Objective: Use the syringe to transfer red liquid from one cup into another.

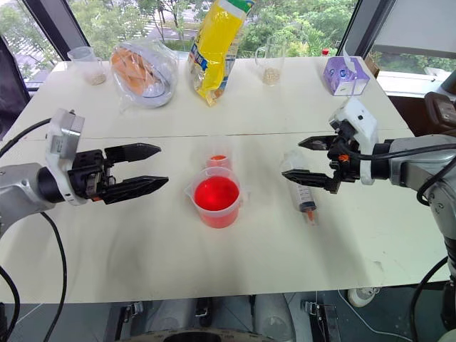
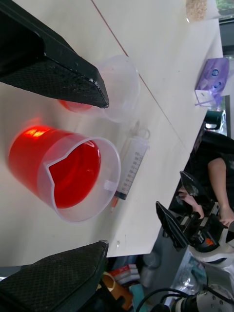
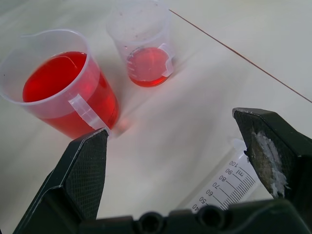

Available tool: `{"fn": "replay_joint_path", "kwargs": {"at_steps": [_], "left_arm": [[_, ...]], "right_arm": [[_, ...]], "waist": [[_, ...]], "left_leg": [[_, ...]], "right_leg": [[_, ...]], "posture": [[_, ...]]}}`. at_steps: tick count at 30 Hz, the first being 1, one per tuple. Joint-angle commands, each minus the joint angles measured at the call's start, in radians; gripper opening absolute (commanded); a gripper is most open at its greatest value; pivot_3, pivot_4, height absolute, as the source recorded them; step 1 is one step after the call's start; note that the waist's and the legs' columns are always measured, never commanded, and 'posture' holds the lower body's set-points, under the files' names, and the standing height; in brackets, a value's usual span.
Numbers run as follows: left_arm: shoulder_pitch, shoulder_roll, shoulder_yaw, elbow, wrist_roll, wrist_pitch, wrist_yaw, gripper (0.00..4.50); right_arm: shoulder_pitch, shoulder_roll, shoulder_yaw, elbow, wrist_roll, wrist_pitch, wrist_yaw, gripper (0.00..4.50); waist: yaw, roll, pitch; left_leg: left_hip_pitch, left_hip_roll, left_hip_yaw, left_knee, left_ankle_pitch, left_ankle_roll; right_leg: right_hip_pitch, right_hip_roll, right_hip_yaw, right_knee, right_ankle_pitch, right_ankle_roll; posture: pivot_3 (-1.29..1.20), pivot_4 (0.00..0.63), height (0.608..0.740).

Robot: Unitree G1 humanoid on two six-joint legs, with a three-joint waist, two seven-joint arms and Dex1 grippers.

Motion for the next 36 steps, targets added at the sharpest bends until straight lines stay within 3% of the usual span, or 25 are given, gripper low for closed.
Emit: {"fn": "replay_joint_path", "kwargs": {"at_steps": [1,15,24,30,36], "left_arm": [[-0.023,-0.008,-0.008,0.003,0.006,-0.018,-0.001,4.50],[-0.049,-0.039,-0.026,0.014,0.012,-0.023,0.001,4.50],[-0.069,-0.061,-0.059,0.027,0.053,-0.043,-0.016,4.50],[-0.083,-0.088,-0.085,0.035,0.085,-0.066,-0.024,4.50],[-0.070,-0.104,-0.091,0.024,0.099,-0.080,-0.020,4.50]], "right_arm": [[0.000,-0.023,-0.043,-0.025,0.003,0.003,-0.009,4.45],[0.003,-0.041,-0.047,-0.003,-0.011,0.023,-0.043,4.45],[-0.146,-0.040,0.119,0.162,-0.130,0.162,-0.153,4.45],[-0.317,0.038,0.270,0.333,-0.215,0.289,-0.201,4.45],[-0.433,0.154,0.297,0.459,-0.210,0.465,-0.227,4.45]], "waist": [[0.000,0.000,0.000],[0.000,0.000,0.000],[-0.002,0.000,0.000],[-0.005,0.000,0.000],[-0.002,0.000,0.000]], "left_leg": [[0.000,0.000,0.000,0.000,0.000,0.000],[0.000,0.000,0.000,0.000,0.000,0.000],[0.000,0.000,0.001,0.000,0.000,0.000],[0.000,0.000,0.001,0.000,0.000,0.000],[0.000,0.000,0.001,0.000,0.000,0.000]], "right_leg": [[0.000,0.000,0.000,0.000,0.000,0.000],[0.000,0.000,0.000,0.000,0.001,0.001],[0.000,0.000,0.001,0.001,0.000,0.000],[0.000,0.000,0.001,0.001,0.000,0.000],[0.000,0.001,0.001,0.001,0.002,0.003]], "posture": [[0.00,0.150,0.740],[0.00,0.150,0.740],[0.00,0.150,0.740],[0.00,0.150,0.740],[0.00,0.150,0.740]]}}
